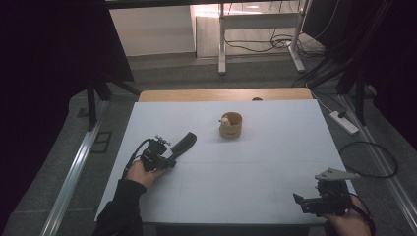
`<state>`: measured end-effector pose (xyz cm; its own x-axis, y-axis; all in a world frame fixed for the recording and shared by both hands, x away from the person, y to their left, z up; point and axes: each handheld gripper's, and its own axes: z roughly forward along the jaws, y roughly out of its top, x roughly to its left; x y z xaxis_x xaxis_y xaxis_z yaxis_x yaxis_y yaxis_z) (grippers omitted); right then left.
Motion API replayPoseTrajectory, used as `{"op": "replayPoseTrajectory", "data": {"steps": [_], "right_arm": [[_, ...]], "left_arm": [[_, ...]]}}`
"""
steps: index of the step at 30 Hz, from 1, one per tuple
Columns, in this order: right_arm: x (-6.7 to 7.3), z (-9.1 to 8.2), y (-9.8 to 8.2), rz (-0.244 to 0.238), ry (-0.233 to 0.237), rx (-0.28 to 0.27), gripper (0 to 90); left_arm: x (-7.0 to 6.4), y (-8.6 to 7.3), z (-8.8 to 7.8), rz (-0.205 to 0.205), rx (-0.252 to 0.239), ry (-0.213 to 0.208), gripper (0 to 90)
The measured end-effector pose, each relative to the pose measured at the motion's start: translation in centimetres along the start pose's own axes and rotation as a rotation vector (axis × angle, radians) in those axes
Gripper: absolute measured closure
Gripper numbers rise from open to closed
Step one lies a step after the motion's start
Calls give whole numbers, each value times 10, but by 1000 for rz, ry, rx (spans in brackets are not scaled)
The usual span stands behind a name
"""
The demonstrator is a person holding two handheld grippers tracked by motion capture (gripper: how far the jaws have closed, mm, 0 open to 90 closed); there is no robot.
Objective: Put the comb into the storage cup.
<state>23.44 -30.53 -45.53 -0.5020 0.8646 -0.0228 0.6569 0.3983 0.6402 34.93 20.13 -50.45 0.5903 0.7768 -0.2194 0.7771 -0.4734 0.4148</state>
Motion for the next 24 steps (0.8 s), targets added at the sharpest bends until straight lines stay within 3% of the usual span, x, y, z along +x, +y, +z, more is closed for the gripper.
{"op": "replayPoseTrajectory", "data": {"steps": [9,19,24], "right_arm": [[0,0,0,0,0,1,18],[0,0,0,-1,0,2,18],[0,0,0,-1,0,3,18]], "left_arm": [[-1,-7,-10,-24,-56,20,696],[4,-13,-16,-71,-118,13,354],[6,-15,-17,-78,-151,16,244]]}}
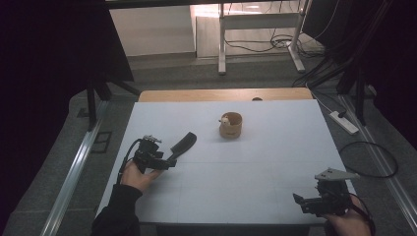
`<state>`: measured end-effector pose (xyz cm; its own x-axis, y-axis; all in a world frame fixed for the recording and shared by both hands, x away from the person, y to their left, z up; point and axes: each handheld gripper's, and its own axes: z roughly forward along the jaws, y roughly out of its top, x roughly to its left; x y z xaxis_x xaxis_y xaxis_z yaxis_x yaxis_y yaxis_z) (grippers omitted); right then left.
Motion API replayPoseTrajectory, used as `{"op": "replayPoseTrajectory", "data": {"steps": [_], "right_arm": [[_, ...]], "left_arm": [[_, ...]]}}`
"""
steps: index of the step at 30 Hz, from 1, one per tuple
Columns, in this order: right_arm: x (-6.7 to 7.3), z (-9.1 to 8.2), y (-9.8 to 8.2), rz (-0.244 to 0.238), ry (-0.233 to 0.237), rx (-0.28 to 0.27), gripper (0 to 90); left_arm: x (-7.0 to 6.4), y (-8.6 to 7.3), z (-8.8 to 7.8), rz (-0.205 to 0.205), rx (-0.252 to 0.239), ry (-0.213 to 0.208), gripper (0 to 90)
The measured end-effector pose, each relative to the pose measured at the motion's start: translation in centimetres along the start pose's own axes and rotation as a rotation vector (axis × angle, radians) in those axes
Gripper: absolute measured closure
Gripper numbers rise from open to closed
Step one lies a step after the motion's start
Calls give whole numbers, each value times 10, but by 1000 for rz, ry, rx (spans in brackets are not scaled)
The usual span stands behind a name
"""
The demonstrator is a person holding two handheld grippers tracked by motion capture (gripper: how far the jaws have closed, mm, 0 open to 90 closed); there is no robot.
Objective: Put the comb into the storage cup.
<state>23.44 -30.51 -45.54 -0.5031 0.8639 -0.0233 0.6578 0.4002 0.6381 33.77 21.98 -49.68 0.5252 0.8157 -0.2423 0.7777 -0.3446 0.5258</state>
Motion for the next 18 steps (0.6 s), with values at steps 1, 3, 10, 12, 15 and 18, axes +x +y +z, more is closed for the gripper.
{"op": "replayPoseTrajectory", "data": {"steps": [1,3,10,12,15,18], "right_arm": [[0,0,0,0,0,0,18],[0,0,0,0,0,0,18],[0,0,0,-1,0,1,18],[0,0,0,-1,1,1,18],[0,0,0,-1,0,1,18],[0,0,0,-1,0,2,18]], "left_arm": [[1,0,0,-12,-7,8,187],[2,-1,-1,-7,-7,1,148],[3,-1,-2,-1,-2,17,11],[3,-1,-2,0,-7,20,2],[4,-1,-3,10,-30,30,0],[4,-1,-3,31,-33,48,0]]}}
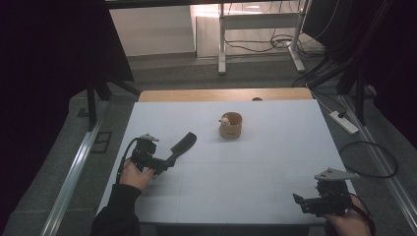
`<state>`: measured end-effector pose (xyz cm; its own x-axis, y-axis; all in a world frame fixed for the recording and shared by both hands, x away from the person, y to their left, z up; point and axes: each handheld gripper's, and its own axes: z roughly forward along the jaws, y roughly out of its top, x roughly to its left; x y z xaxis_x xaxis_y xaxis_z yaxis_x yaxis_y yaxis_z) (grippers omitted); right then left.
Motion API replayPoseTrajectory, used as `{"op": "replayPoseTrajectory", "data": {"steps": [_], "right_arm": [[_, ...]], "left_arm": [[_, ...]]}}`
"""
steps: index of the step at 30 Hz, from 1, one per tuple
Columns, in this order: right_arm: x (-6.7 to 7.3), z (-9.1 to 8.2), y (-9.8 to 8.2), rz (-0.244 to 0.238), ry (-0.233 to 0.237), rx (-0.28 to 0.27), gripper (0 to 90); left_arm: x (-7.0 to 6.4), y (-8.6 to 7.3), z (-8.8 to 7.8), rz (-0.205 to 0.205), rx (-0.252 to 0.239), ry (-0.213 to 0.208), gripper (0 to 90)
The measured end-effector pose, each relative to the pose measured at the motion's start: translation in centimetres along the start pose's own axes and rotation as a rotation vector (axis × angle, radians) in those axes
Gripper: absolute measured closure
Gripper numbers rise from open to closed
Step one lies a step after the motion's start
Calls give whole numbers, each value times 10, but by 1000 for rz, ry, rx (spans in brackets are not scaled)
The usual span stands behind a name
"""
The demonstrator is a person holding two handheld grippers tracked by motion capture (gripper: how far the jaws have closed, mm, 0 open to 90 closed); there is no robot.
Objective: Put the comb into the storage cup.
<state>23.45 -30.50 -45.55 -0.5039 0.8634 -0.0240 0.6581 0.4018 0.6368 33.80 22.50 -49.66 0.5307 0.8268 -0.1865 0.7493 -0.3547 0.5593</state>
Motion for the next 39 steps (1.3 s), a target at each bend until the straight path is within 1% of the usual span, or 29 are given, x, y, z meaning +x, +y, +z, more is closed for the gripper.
{"op": "replayPoseTrajectory", "data": {"steps": [6,7,12,13,17,25,27,28,31,33,36,39], "right_arm": [[0,0,0,-2,0,3,18],[0,0,0,-2,0,3,18],[0,0,0,-3,0,3,18],[0,1,0,-2,0,3,18],[0,1,0,-3,-1,3,18],[0,1,0,-4,0,6,18],[0,1,0,-4,0,8,18],[0,1,0,-4,-1,8,18],[0,1,0,-5,-1,9,18],[0,1,0,-6,-1,10,18],[1,1,0,-8,-1,12,18],[1,1,0,-8,-1,13,18]], "left_arm": [[-1,1,4,13,19,5,0],[-1,1,6,20,27,7,0],[1,0,10,23,38,5,0],[1,0,12,17,39,4,0],[3,1,17,23,54,4,0],[2,2,31,53,101,16,0],[1,3,33,61,111,24,0],[0,3,36,71,122,35,0],[-1,4,39,76,131,39,0],[-1,4,42,84,146,48,0],[-2,4,45,88,155,53,0],[-3,4,47,107,163,71,0]]}}
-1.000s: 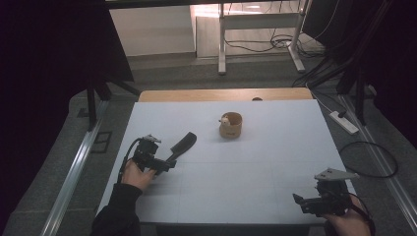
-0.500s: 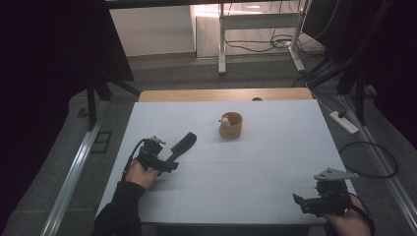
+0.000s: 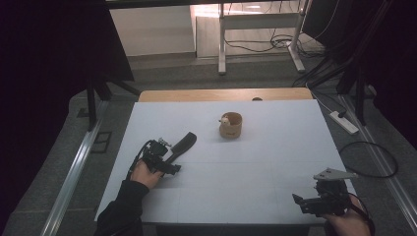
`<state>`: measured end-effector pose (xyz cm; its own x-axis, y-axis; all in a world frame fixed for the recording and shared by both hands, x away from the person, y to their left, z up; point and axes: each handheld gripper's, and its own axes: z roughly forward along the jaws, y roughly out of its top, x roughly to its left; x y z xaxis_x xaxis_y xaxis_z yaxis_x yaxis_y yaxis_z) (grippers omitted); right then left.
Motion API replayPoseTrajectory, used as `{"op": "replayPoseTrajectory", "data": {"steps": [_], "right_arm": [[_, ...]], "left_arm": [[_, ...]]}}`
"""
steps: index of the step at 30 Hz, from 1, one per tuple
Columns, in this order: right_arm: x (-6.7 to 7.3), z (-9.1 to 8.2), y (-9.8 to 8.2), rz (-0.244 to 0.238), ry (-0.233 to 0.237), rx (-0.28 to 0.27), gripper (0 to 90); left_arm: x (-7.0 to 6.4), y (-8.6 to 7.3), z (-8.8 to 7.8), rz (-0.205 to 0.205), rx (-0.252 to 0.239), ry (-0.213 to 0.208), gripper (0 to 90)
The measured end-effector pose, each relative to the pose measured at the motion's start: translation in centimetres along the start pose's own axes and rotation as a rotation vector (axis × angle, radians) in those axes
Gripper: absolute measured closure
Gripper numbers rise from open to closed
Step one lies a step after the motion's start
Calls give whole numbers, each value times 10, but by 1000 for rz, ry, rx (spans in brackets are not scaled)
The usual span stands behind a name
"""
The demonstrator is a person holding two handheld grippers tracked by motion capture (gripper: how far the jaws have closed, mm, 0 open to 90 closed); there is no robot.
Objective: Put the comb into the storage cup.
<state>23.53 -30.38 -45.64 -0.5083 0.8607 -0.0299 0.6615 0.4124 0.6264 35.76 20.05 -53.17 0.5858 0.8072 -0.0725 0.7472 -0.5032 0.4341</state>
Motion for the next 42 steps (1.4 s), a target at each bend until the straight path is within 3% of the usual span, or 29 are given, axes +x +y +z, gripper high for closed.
{"op": "replayPoseTrajectory", "data": {"steps": [3,17,24,25,26,30,32,33,34,42], "right_arm": [[0,0,0,-1,0,0,18],[0,1,0,-4,0,6,18],[0,1,0,-6,2,7,18],[1,1,0,-7,2,8,18],[1,1,0,-7,2,8,18],[1,1,0,-8,4,10,20],[1,1,0,-8,5,11,20],[1,1,0,-9,5,11,20],[1,1,0,-9,5,12,20],[1,1,0,-13,4,15,22]], "left_arm": [[-2,0,1,25,10,22,0],[-5,5,1,12,52,32,0],[-6,7,-7,32,54,22,213],[-6,7,-8,30,52,22,297],[-5,7,-9,25,50,20,297],[-2,7,-12,14,48,25,507],[-2,7,-13,7,48,24,537],[-2,8,-13,5,51,27,587],[-2,8,-14,3,54,25,704],[0,9,-14,-38,57,8,717]]}}
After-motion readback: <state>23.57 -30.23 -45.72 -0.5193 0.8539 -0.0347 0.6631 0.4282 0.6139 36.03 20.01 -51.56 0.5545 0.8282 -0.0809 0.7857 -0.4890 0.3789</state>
